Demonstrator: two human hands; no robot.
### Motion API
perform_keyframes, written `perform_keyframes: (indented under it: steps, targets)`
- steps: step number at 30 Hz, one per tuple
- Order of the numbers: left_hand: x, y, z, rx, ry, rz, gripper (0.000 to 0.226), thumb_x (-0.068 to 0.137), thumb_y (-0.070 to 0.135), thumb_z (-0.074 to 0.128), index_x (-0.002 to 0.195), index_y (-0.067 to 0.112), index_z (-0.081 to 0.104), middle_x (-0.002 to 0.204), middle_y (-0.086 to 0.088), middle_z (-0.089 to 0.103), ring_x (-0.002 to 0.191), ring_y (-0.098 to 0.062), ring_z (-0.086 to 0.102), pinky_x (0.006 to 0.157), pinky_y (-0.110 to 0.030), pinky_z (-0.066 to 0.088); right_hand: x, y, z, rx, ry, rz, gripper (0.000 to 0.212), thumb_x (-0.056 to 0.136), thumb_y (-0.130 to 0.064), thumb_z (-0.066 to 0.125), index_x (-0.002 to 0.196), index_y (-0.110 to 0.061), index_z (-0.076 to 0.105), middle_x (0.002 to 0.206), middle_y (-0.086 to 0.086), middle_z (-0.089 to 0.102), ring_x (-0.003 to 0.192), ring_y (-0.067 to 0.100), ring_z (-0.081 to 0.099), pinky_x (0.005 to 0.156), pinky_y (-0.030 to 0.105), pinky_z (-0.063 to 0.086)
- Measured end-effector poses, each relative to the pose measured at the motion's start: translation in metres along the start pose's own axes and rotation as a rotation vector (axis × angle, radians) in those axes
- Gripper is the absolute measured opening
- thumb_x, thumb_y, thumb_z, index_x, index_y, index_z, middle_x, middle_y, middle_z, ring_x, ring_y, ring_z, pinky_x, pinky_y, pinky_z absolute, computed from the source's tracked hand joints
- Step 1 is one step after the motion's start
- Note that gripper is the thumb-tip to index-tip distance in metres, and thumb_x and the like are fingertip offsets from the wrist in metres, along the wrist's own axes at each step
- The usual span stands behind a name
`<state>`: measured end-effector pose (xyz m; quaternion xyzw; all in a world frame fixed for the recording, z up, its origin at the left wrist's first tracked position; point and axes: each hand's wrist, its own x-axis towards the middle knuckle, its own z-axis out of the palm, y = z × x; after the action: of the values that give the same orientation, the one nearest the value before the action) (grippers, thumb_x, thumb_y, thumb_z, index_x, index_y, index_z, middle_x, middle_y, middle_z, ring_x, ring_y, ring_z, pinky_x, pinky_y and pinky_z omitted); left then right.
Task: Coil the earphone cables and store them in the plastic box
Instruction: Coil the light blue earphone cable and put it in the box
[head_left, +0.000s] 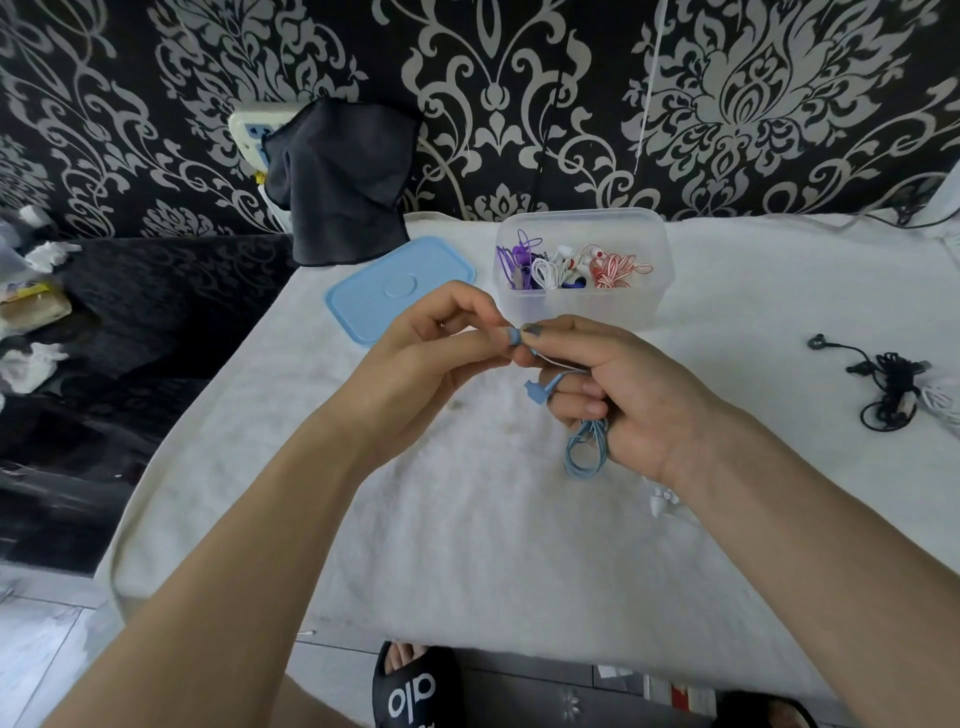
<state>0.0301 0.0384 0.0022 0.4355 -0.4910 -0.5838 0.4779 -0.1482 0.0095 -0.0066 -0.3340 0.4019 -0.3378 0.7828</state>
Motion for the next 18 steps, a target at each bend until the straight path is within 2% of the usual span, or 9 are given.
perform_keyframes:
  steps: [4, 6, 10, 18]
  targets:
    - [-0.003, -0.002, 0.006, 0.337, 0.134, 0.2, 0.01, 0.094, 0.0, 0.067, 0.09, 0.009, 0.064, 0.089, -0.017, 0.076, 0.091, -0.033, 0.075, 0.093, -0.047, 0.058, 0.001, -0.001, -0.002, 0.122, -0.011, 0.076, 0.005, 0.094, -0.012, 0.062, 0.091, -0.008, 0.065, 0.074, 0.002, 0.07, 0.039, 0.005, 0.023, 0.036, 0.012, 0.022]
    - [-0.003, -0.003, 0.008, 0.451, 0.163, 0.271, 0.01, 0.093, 0.003, 0.07, 0.091, 0.013, 0.068, 0.089, -0.013, 0.076, 0.09, -0.03, 0.075, 0.089, -0.047, 0.059, 0.001, -0.001, -0.003, 0.207, -0.02, 0.128, 0.006, 0.093, -0.012, 0.063, 0.089, -0.008, 0.066, 0.076, 0.002, 0.07, 0.036, 0.005, 0.023, 0.035, 0.011, 0.023]
    - [-0.004, -0.005, 0.01, 0.535, 0.174, 0.346, 0.013, 0.091, 0.003, 0.073, 0.093, 0.015, 0.069, 0.091, -0.005, 0.074, 0.087, -0.022, 0.074, 0.085, -0.029, 0.057, 0.0, 0.0, -0.005, 0.339, -0.046, 0.198, 0.005, 0.092, -0.011, 0.064, 0.09, -0.007, 0.065, 0.078, 0.003, 0.066, 0.032, 0.006, 0.024, 0.032, 0.011, 0.023]
    - [-0.005, -0.004, 0.014, 0.49, 0.18, 0.384, 0.015, 0.09, -0.003, 0.073, 0.089, 0.011, 0.066, 0.086, 0.009, 0.071, 0.083, -0.012, 0.07, 0.084, -0.027, 0.055, -0.003, -0.001, -0.004, 0.398, -0.121, 0.209, 0.008, 0.084, -0.011, 0.064, 0.09, -0.007, 0.064, 0.078, 0.004, 0.064, 0.031, 0.006, 0.024, 0.032, 0.009, 0.021]
